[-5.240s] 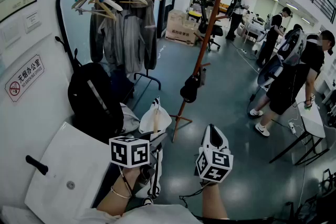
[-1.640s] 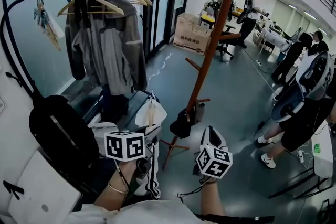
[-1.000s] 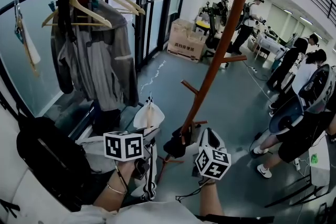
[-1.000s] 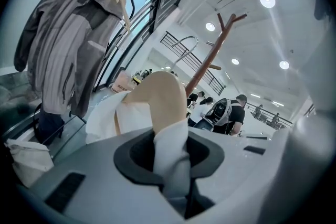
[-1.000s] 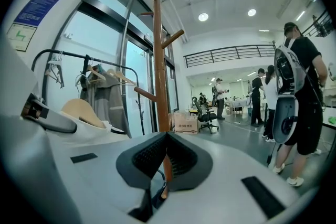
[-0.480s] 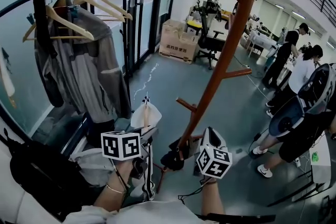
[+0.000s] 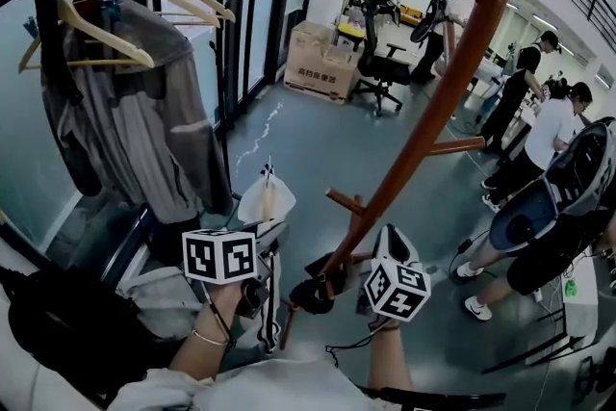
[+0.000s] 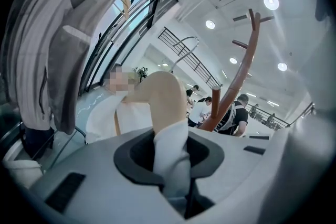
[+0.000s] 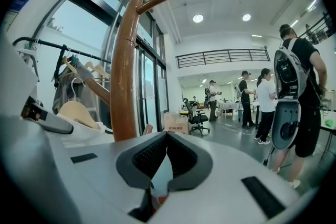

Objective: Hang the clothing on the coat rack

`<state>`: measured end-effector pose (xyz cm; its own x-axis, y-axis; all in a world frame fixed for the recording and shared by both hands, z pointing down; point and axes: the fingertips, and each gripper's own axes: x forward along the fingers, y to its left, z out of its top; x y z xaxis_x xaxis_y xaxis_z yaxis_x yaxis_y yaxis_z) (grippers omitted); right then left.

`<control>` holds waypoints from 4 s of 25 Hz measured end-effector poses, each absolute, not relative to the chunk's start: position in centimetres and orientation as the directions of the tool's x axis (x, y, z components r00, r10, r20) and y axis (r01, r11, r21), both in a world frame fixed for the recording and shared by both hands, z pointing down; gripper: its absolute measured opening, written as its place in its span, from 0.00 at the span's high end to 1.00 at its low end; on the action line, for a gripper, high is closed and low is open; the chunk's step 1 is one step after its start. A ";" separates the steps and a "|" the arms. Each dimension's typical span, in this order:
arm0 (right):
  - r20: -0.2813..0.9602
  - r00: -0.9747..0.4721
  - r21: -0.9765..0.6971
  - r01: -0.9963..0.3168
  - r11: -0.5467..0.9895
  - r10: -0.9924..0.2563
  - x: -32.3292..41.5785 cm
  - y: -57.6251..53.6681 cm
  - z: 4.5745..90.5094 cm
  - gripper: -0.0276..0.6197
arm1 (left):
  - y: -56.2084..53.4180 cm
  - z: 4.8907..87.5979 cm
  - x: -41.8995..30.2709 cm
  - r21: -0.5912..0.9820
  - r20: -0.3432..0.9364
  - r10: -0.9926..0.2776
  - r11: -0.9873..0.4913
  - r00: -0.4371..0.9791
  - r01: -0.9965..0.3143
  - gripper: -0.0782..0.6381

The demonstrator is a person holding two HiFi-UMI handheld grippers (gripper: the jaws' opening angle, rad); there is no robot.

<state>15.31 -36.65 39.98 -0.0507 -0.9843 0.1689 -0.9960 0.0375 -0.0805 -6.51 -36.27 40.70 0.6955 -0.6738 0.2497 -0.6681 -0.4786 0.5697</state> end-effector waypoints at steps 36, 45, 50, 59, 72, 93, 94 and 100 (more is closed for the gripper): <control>0.195 -0.188 -0.151 -0.975 0.160 -0.963 17.4 -38.4 40.7 0.92 | -32.9 41.4 -4.9 0.526 0.347 -0.732 -0.365 0.586 -0.768 0.76; 0.194 -0.200 -0.160 -0.972 0.170 -0.960 17.5 -38.6 40.8 0.92 | -33.2 40.5 -3.5 0.489 0.353 -0.716 -0.408 0.602 -0.771 0.76; 0.194 -0.196 -0.162 -0.973 0.166 -0.961 17.6 -38.7 40.8 0.92 | -33.3 39.8 -2.8 0.482 0.344 -0.704 -0.436 0.621 -0.761 0.76; 0.195 -0.185 -0.170 -0.974 0.153 -0.963 18.1 -38.9 40.8 0.92 | -33.4 39.4 -1.2 0.460 0.353 -0.674 -0.480 0.649 -0.748 0.76; 0.208 -0.185 -0.186 -0.972 0.147 -0.960 18.3 -39.3 41.6 0.92 | -33.2 40.0 0.1 0.416 0.398 -0.629 -0.526 0.668 -0.742 0.76; 0.238 -0.199 -0.203 -0.967 0.152 -0.951 18.3 -39.2 43.1 0.92 | -32.7 41.3 1.5 0.412 0.434 -0.588 -0.544 0.682 -0.731 0.78; 0.240 -0.198 -0.203 -0.968 0.150 -0.950 18.3 -39.2 43.1 0.92 | -32.7 41.4 1.5 0.412 0.436 -0.586 -0.545 0.683 -0.730 0.78; 0.245 -0.193 -0.204 -0.968 0.144 -0.950 18.5 -39.0 43.4 0.92 | -32.5 41.9 1.8 0.413 0.447 -0.574 -0.548 0.686 -0.727 0.78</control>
